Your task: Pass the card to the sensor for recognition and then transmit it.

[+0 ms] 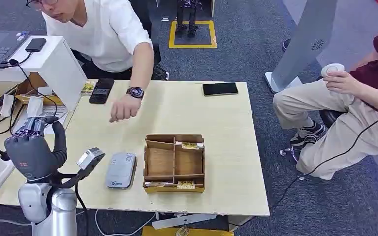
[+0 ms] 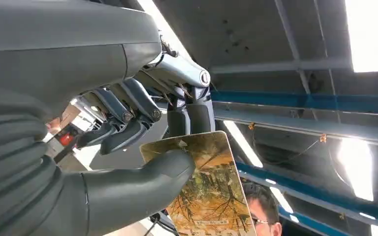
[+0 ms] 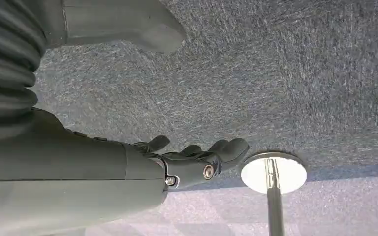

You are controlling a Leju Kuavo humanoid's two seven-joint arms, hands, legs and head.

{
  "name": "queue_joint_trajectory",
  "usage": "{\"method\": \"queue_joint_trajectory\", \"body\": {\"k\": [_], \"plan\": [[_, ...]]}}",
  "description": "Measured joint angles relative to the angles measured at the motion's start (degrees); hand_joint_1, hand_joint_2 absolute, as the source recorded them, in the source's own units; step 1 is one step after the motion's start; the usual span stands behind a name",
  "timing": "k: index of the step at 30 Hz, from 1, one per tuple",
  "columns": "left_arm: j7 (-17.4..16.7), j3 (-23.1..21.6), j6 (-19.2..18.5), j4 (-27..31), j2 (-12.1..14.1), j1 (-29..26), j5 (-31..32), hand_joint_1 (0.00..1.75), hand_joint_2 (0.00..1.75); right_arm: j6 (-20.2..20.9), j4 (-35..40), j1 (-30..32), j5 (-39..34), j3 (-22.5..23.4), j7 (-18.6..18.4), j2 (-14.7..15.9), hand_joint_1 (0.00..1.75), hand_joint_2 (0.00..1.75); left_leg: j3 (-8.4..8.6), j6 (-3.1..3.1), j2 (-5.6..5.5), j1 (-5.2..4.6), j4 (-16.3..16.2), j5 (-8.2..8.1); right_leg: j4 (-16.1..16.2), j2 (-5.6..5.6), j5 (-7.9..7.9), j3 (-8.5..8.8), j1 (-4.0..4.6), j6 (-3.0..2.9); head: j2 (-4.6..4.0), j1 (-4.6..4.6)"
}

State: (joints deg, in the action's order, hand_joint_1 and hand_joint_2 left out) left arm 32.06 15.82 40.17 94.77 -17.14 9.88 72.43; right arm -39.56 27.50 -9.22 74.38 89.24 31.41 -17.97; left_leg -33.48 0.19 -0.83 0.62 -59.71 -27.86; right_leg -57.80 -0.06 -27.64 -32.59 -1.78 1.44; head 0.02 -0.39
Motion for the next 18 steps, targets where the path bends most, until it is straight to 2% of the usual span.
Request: {"method": "queue_joint_trajectory", "body": {"k": [18], "plan": [[-1.46, 0.09, 0.0, 0.0, 0.0, -0.07, 3.19, 1.75, 1.75, 0.0, -0.15, 0.08, -1.31, 0.0, 0.2, 0.0, 0.0, 1.75, -0.03, 0.0, -0.01, 0.0, 0.0, 0.0, 0.0, -0.01, 0.0, 0.01, 0.0, 0.0, 0.0, 0.0]]}}
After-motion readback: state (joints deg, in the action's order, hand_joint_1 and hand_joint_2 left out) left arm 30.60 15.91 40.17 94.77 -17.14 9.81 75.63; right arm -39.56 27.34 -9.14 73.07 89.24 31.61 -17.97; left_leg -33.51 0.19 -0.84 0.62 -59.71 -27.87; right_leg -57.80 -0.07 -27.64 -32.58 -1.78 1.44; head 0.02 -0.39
